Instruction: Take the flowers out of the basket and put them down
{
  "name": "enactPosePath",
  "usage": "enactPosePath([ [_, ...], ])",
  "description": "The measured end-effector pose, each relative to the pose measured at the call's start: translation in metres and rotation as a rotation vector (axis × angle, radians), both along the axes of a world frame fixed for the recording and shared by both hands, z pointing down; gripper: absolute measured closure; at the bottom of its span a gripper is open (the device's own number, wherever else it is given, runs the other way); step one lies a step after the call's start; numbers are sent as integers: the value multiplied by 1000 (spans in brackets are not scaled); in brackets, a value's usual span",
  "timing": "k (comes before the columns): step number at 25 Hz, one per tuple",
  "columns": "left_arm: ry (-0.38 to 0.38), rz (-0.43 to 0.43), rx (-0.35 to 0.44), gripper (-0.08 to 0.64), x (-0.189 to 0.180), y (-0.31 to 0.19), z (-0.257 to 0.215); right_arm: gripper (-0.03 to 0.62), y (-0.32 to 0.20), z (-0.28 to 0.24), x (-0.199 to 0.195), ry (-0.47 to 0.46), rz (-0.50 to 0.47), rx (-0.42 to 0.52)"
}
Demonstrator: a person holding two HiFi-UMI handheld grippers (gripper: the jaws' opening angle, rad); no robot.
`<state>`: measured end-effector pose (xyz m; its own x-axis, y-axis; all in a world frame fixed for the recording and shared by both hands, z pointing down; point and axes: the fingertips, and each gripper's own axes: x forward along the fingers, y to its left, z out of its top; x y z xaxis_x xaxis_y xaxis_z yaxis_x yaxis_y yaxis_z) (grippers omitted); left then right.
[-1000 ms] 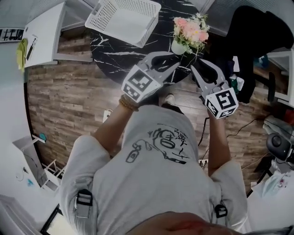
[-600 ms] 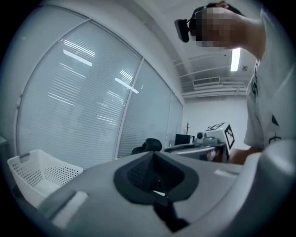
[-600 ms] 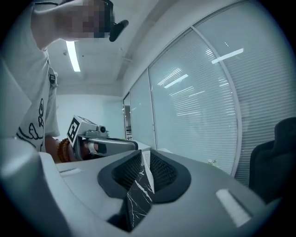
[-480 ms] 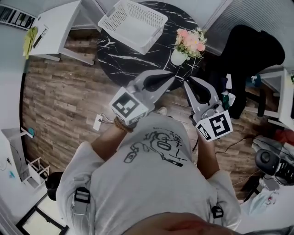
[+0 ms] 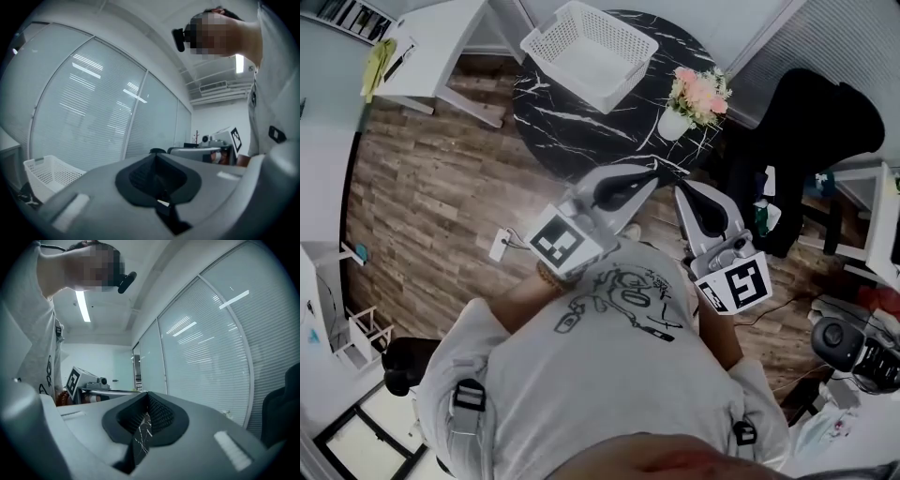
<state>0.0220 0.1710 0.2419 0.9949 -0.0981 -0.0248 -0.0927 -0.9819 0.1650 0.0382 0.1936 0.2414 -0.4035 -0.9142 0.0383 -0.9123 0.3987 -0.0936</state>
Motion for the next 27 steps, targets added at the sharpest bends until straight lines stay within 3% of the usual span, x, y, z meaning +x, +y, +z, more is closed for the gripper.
enactPosePath([
  [7,10,-20,27,557,-1,4,-4,586,0,-3,-5,-5,18,14],
  [27,-8,-10,12,557,0,2,0,586,-2,0,-7,-1,25,1],
])
